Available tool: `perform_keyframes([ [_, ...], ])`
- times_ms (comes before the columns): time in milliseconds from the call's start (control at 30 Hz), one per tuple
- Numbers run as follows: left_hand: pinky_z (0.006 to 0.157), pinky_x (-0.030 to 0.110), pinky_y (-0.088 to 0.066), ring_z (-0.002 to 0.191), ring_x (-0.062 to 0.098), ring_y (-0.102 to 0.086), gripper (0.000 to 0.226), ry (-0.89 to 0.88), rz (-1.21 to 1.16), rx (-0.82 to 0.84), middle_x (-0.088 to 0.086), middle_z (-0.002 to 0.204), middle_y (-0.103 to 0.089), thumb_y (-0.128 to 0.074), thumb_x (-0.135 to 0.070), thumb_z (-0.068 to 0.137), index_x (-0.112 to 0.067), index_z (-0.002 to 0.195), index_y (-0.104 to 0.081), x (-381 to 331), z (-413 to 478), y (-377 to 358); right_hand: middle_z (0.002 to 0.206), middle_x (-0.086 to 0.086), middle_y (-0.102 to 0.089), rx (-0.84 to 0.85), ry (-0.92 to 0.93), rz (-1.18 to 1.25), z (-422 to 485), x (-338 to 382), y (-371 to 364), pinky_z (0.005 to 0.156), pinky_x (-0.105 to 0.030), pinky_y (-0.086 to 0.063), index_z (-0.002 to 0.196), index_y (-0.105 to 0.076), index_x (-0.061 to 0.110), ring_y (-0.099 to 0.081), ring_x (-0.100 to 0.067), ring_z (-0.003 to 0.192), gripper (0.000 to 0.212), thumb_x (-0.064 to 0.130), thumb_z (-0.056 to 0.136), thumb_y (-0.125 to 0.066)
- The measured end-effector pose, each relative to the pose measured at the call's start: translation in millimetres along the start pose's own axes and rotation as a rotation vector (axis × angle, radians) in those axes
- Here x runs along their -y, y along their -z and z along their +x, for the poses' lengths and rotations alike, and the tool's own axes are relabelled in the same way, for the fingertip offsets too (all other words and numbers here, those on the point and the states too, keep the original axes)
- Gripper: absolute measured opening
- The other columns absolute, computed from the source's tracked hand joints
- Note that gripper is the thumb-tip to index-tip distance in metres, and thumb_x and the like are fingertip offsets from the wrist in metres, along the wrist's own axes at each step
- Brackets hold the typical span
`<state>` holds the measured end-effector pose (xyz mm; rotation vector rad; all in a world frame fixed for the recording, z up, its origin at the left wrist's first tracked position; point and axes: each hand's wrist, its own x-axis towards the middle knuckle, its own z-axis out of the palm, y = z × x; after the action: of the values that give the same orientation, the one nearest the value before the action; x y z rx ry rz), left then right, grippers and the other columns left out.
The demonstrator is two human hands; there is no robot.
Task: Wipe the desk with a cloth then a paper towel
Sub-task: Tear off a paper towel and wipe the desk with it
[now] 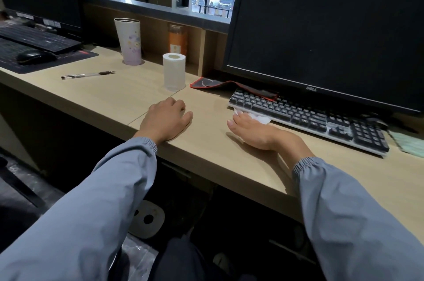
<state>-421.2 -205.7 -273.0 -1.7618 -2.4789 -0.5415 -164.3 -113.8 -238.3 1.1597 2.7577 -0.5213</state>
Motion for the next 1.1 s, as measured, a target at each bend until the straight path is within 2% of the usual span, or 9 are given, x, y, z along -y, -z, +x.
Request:
perform_keyframes([
  [167, 0.099, 0.048, -0.041, 0.113, 0.031, -0.057, 0.046, 0.006, -0.018, 0.004, 0.01, 0.124, -0.06, -0.04, -0.052, 0.103, -0.019, 0.127, -0.06, 2, 1, 0, 0.171, 0.006, 0.008, 0.052, 0.078, 0.016, -38, 16, -4, 0.116, -0.024, 0.003, 0.164, -0.003, 0.017, 0.009, -0.009, 0.155, 0.073, 0.059, 0.106, -0.017],
  [233, 0.099, 0.047, -0.042, 0.114, 0.031, -0.057, 0.046, 0.006, -0.02, 0.008, 0.01, 0.126, -0.06, -0.04, -0.052, 0.102, -0.019, 0.128, -0.06, 3, 1, 0, 0.169, 0.009, 0.016, 0.068, 0.108, -0.012, -57, 23, -11, 0.114, -0.022, 0.007, 0.164, 0.005, 0.021, 0.014, -0.004, 0.153, 0.074, 0.062, 0.105, -0.016],
  [367, 0.099, 0.046, -0.042, 0.114, 0.031, -0.057, 0.047, 0.01, -0.025, 0.015, 0.01, 0.127, -0.06, -0.04, -0.052, 0.102, -0.019, 0.129, -0.06, 2, 0, 2, 0.163, 0.021, 0.025, 0.081, 0.164, -0.086, -99, 33, -31, 0.122, -0.026, 0.007, 0.161, 0.013, 0.035, 0.022, 0.004, 0.148, 0.078, 0.072, 0.099, -0.017],
  [467, 0.099, 0.047, -0.044, 0.114, 0.032, -0.057, 0.047, 0.018, -0.022, 0.022, 0.011, 0.128, -0.06, -0.04, -0.051, 0.102, -0.019, 0.13, -0.06, 0, -2, 4, 0.157, 0.028, 0.029, 0.064, 0.203, -0.128, -132, 38, -41, 0.118, -0.02, 0.008, 0.16, 0.014, 0.041, 0.029, 0.012, 0.14, 0.079, 0.075, 0.097, -0.02],
  [600, 0.096, 0.047, -0.044, 0.112, 0.033, -0.058, 0.046, 0.034, -0.031, 0.023, 0.013, 0.127, -0.061, -0.04, -0.049, 0.103, -0.017, 0.128, -0.062, -3, -4, 6, 0.162, 0.025, 0.028, 0.021, 0.262, -0.194, -150, 38, -54, 0.121, -0.019, 0.008, 0.161, 0.015, 0.035, 0.029, 0.012, 0.143, 0.081, 0.074, 0.099, -0.019],
  [700, 0.101, 0.048, -0.044, 0.122, 0.031, -0.056, 0.043, 0.05, -0.068, 0.004, 0.011, 0.137, -0.06, -0.043, -0.045, 0.106, -0.017, 0.134, -0.062, -13, -7, 9, 0.165, 0.02, 0.023, -0.014, 0.284, -0.229, -149, 35, -61, 0.125, -0.024, 0.005, 0.162, 0.012, 0.031, 0.026, 0.007, 0.147, 0.075, 0.066, 0.104, -0.018],
  [867, 0.109, 0.045, -0.045, 0.127, 0.023, -0.056, 0.037, -0.13, -0.134, -0.058, 0.001, 0.142, -0.059, -0.05, -0.043, 0.106, -0.024, 0.134, -0.064, -72, -19, 10, 0.168, 0.018, 0.01, -0.092, 0.312, -0.215, -141, 30, -58, 0.119, -0.013, 0.009, 0.164, 0.0, 0.03, 0.014, 0.004, 0.152, 0.061, 0.05, 0.11, -0.018],
  [933, 0.109, 0.044, -0.044, 0.126, 0.023, -0.056, 0.036, -0.194, -0.14, -0.014, 0.0, 0.142, -0.059, -0.048, -0.042, 0.107, -0.024, 0.134, -0.064, -95, -22, 6, 0.167, 0.021, 0.011, -0.116, 0.304, -0.227, -143, 29, -58, 0.112, -0.008, 0.013, 0.164, -0.001, 0.033, 0.013, 0.005, 0.152, 0.06, 0.052, 0.109, -0.019],
  [1100, 0.106, 0.044, -0.042, 0.124, 0.025, -0.057, 0.037, -0.202, -0.17, 0.034, 0.002, 0.139, -0.061, -0.044, -0.04, 0.107, -0.021, 0.132, -0.065, -112, -30, -14, 0.163, 0.026, 0.02, -0.115, 0.246, -0.227, -159, 4, -59, 0.116, -0.011, 0.011, 0.162, 0.006, 0.039, 0.022, 0.014, 0.145, 0.064, 0.061, 0.106, -0.015],
])
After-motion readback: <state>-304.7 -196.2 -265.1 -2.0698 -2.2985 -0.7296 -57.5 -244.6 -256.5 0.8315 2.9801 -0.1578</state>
